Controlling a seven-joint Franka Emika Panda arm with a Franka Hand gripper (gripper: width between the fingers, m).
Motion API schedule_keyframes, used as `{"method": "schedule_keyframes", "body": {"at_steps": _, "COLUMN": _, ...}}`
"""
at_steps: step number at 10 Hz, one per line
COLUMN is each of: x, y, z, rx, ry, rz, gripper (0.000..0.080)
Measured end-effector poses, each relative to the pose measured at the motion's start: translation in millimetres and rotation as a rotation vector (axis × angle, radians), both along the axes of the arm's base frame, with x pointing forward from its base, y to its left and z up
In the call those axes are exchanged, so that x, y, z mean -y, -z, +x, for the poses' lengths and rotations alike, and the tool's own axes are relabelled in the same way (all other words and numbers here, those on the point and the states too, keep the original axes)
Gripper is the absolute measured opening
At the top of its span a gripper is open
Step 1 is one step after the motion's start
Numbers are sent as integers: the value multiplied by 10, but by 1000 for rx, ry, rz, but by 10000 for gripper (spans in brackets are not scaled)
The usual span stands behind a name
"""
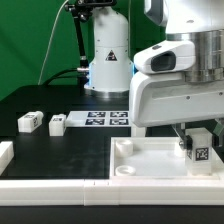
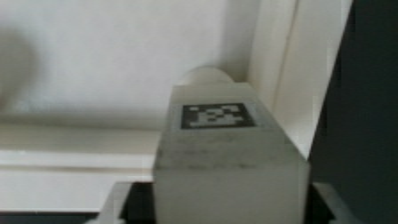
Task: Assemble one leg
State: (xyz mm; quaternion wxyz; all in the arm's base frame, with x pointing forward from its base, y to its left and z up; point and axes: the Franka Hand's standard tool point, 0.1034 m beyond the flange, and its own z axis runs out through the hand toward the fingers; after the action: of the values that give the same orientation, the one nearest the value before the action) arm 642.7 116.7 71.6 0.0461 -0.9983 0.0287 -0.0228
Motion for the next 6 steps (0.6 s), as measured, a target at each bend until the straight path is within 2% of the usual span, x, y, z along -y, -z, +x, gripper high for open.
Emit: {"method": "schedule_keyframes", "body": {"at_steps": 6, "x": 51, "y": 7, "z": -7, "rx": -60, "ry": 666, "rz": 39, "gripper": 290}}
